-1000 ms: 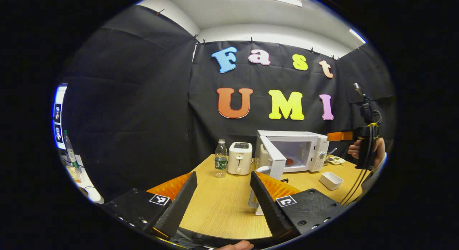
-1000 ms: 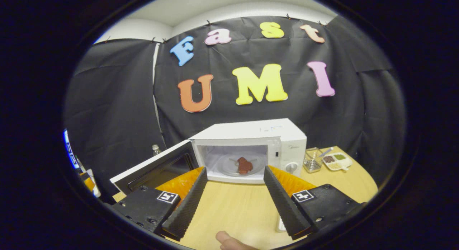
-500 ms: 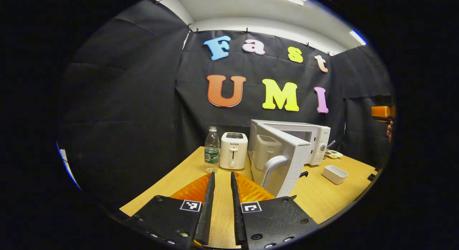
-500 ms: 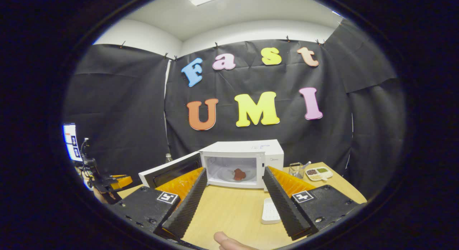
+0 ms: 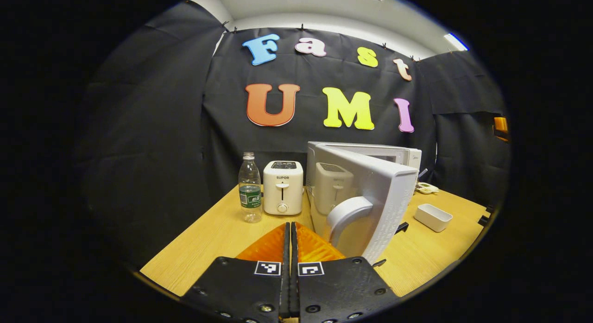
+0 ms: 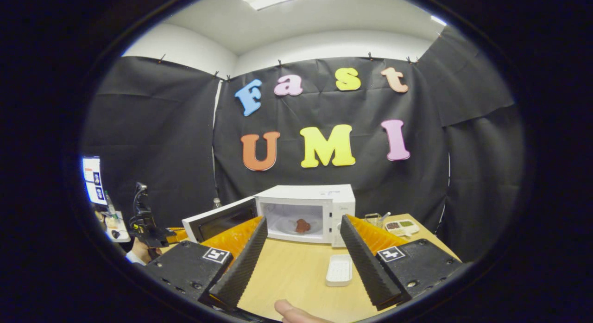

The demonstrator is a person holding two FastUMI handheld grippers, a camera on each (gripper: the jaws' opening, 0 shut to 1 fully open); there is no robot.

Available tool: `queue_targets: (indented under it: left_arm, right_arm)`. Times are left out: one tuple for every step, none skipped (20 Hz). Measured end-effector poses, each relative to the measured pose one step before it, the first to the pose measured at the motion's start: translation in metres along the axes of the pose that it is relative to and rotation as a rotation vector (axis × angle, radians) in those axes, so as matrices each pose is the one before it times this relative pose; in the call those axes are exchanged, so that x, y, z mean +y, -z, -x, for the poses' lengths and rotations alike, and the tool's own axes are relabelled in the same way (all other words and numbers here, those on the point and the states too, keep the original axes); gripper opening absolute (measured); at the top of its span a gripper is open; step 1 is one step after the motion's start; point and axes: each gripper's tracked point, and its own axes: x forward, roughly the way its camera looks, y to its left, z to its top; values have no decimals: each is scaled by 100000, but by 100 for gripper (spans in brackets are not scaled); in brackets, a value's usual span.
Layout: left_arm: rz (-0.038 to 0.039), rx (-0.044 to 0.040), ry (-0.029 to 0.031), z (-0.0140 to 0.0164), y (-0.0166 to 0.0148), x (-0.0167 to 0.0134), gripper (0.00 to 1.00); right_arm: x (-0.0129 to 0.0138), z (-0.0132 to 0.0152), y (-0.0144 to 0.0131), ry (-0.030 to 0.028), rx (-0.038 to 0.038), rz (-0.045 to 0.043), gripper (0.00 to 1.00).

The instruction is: Open the microwave oven with the left hand, put the food in, and close the microwave oven.

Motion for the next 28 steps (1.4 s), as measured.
queue_targets:
  left_arm:
    - [-48, -349, -359, 45, -64, -157, 0]
    - [717, -2, 927, -343, 153, -443, 0]
    - [972, -104, 1873, 212, 97, -779, 0]
    - [486, -316, 1690, 29, -72, -816, 0]
    - [-447, 217, 939, 88, 94, -484, 0]
    - [-463, -245, 694, -165, -45, -668, 0]
    - [-33, -370, 1464, -181, -70, -872, 0]
    - [252, -476, 1648, -122, -118, -873, 0]
    - [243, -644, 1857, -327, -21, -953, 0]
    - [-131, -165, 1100, -389, -46, -822, 0]
    - [-533, -126, 196, -464, 83, -320, 0]
    - [-124, 387, 662, -551, 122, -635, 0]
    - [-82, 307, 1546, -486, 215, -934, 0]
    - [44, 196, 1249, -549, 189, -827, 0]
    - [323, 723, 1465, -368, 59, -714, 0]
    - [227, 448, 1484, -457, 94, -724, 0]
    - [171, 511, 908, -628, 249, -637, 0]
    - [75, 275, 421, -514, 117, -544, 0]
    - [-512, -515, -1164, -612, -84, -234, 0]
    - [-345, -289, -823, -590, -128, -276, 0]
    - [-101, 182, -220, -583, 136, -678, 0]
    - [-61, 306, 241, -644, 120, -499, 0]
    - [132, -142, 512, -484, -151, -697, 0]
    - [-112, -693, 835, -419, -281, -752, 0]
    - [-235, -996, 258, -439, -293, -547, 0]
    - [-160, -643, 800, -654, -208, -694, 0]
    - [225, 441, 1280, -659, 122, -901, 0]
    - [209, 1373, 565, -427, 211, -697, 0]
  right_arm:
    - [-241, 262, -187, 474, -577, -77, 90]
    - [-232, 187, -134, 288, -527, -180, 90]
    - [-159, 204, -80, 96, -338, -232, 90]
    - [-206, 110, -165, -18, -315, -296, 90]
    - [-186, 262, -117, 136, -203, -270, 90]
    - [-275, 298, -271, 391, -547, -247, 90]
    - [-365, 367, -306, 568, -848, -209, 90]
    - [-441, 171, -212, 732, -494, -212, 90]
    - [-469, 266, 21, 594, -133, -110, 100]
    - [-389, 229, -66, 533, 41, -47, 100]
    - [-382, 197, 62, 453, 47, -103, 100]
    - [-482, 106, 7, 581, 336, -255, 100]
    - [-500, 289, 81, 479, 114, -550, 100]
    - [-372, 145, -58, 186, 32, -673, 100]
    - [-389, 156, 18, 85, -107, -809, 100]
    - [-418, 173, -95, 18, -298, -600, 100]
    - [-436, 254, -50, 285, -204, -197, 100]
    - [-404, 125, -40, 327, -102, 161, 100]
    - [-494, 210, -61, 544, -406, 23, 100]
    - [-493, 207, -122, 854, -221, 39, 100]
    - [-380, 266, -124, 523, -188, 3, 100]
    - [-302, 267, -173, 290, -242, -303, 100]
    - [-257, 251, -107, -134, -577, -251, 100]
    - [-190, 325, -305, -411, -837, 147, 89]
    - [-468, 456, -124, 178, -695, 527, 89]
    - [-516, 347, -139, 509, -842, 552, 100]
    - [-440, 244, 61, 315, -402, 399, 100]
    - [-410, 292, 133, -85, 19, -278, 100]
